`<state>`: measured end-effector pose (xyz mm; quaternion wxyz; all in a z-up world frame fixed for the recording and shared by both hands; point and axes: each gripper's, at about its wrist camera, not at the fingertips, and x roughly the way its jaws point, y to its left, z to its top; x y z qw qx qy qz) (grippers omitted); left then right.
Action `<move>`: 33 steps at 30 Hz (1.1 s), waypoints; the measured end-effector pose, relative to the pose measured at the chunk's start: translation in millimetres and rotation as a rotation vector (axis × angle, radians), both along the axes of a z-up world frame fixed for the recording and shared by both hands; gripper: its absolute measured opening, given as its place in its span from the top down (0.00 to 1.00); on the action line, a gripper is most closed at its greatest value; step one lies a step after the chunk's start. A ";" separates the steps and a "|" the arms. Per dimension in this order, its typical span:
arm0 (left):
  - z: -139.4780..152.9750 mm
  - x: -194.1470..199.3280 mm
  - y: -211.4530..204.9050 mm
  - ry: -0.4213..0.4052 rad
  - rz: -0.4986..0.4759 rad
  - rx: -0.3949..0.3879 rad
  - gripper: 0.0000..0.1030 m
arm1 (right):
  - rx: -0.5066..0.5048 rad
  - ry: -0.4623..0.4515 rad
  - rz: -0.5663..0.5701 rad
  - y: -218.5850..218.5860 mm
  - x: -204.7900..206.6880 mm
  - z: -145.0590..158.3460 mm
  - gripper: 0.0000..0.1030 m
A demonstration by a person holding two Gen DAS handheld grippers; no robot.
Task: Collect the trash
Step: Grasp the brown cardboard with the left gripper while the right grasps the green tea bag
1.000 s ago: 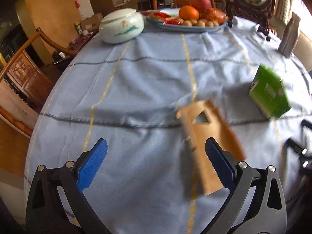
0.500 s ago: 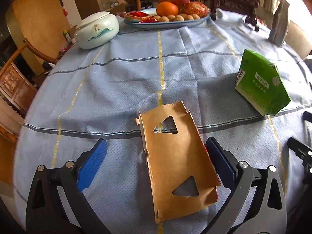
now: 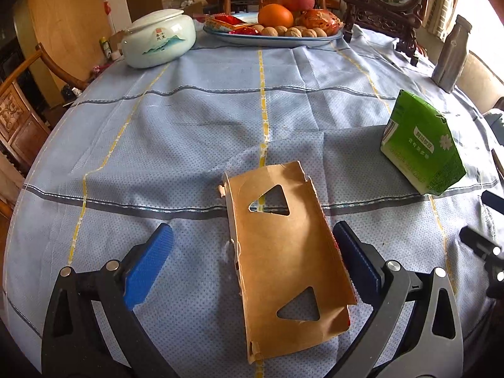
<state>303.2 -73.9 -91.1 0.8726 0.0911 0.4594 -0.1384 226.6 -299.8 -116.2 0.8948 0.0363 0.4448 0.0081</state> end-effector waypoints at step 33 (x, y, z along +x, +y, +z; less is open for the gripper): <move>0.4 1.0 -2.7 -0.001 0.004 0.004 0.05 | -0.016 0.044 0.079 38.7 109.1 -13.9 0.05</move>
